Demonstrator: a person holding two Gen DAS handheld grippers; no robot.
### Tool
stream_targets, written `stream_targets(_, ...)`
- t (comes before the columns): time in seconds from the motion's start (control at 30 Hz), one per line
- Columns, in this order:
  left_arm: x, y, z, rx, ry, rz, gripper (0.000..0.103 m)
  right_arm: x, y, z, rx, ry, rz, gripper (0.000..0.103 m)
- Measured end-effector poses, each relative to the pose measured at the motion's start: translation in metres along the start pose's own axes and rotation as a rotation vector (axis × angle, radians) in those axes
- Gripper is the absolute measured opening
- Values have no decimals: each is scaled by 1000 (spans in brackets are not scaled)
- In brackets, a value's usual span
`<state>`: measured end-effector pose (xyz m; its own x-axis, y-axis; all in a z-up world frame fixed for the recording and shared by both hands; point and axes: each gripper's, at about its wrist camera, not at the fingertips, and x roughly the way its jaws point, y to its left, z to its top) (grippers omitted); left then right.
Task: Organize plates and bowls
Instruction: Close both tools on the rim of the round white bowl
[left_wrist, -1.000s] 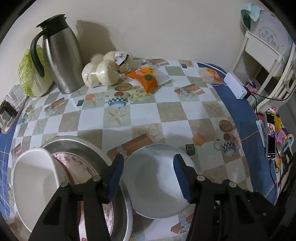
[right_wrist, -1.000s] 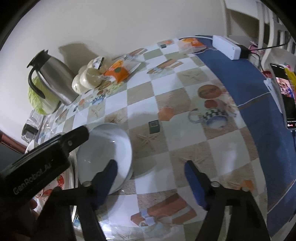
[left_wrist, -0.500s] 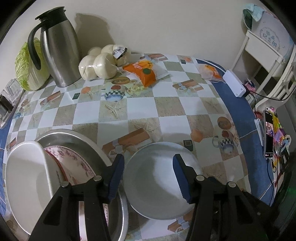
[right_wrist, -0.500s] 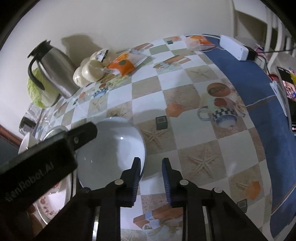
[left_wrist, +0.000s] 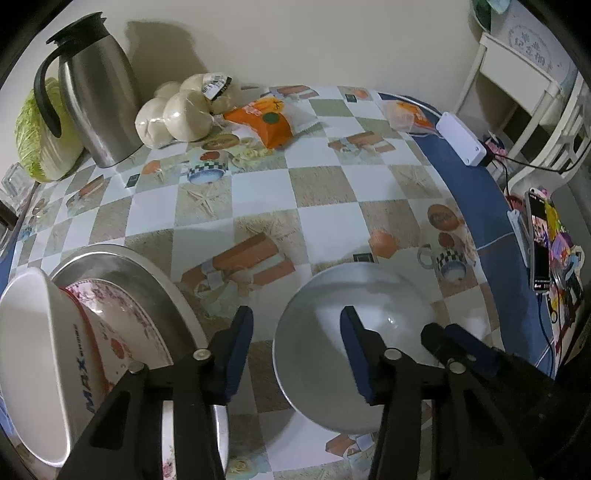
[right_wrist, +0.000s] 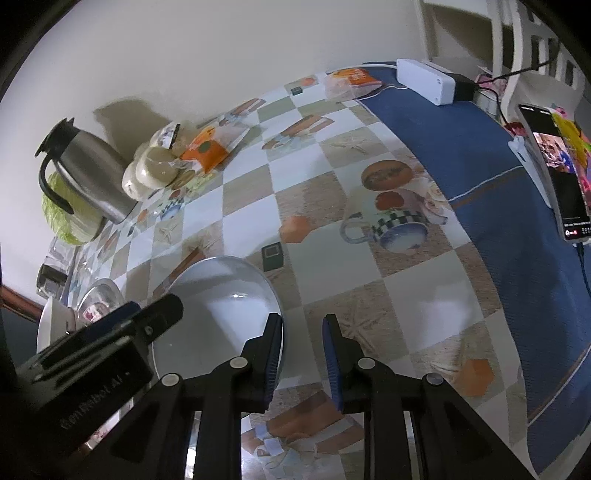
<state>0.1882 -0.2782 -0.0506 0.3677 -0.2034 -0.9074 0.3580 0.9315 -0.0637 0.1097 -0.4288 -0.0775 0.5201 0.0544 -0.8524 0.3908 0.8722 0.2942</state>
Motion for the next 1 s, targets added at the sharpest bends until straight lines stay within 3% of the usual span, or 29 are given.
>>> stream_targets(0.5,21,-7,-9,23,56,2,32,13,-2,-4,12,44,-1,25)
stream_targets(1.0,34,-4,-13,17,82,-5,29,28,-2,-12,26,102,19,25)
